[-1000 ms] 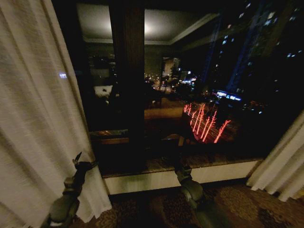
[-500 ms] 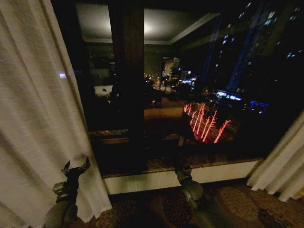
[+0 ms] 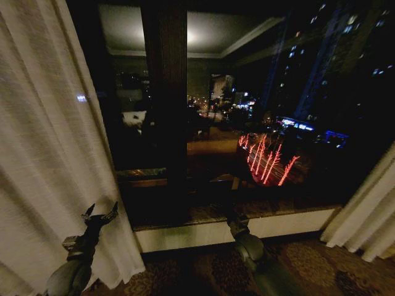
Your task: Open the curtains by pulling them apart, changing their state from closed to fully open.
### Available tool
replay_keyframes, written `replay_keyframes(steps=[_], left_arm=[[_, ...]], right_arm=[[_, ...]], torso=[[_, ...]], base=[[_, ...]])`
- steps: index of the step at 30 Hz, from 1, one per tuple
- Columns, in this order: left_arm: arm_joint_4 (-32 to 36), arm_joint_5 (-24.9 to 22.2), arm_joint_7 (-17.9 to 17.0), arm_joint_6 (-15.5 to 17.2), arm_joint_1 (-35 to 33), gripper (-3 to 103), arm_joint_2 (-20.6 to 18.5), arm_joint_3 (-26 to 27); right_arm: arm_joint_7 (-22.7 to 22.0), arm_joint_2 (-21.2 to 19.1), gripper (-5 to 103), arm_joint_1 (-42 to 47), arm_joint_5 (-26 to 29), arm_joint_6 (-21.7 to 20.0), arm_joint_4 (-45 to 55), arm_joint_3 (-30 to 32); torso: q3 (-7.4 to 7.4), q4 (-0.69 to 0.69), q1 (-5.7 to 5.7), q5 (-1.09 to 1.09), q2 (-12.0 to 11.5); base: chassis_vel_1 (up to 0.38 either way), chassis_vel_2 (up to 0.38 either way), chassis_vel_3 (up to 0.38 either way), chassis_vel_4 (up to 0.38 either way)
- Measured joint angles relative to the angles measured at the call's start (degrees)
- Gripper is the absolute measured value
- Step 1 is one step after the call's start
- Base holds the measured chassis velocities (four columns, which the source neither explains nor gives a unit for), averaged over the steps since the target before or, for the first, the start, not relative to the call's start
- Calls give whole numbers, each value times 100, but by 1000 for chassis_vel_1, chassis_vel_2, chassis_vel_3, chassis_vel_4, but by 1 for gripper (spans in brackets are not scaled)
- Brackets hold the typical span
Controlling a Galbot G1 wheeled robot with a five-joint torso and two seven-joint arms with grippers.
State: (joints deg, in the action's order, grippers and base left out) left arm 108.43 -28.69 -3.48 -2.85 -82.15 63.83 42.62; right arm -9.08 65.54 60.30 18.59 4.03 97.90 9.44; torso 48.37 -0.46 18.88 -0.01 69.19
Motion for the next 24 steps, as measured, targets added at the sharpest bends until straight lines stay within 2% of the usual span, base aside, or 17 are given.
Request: replay_keyframes(steps=[14, 24], left_arm=[[-238, 6, -133, 105, 264, 100, -69, 31], [-899, -120, -235, 306, 851, 100, -391, -453]], right_arm=[[0, 0, 100, 0, 0, 0, 0, 0], [0, 0, 100, 0, 0, 0, 0, 0]], torso=[[1, 0, 2, 0, -1], [0, 0, 0, 0, -1]], base=[[-42, 44, 42, -46], [0, 0, 0, 0]])
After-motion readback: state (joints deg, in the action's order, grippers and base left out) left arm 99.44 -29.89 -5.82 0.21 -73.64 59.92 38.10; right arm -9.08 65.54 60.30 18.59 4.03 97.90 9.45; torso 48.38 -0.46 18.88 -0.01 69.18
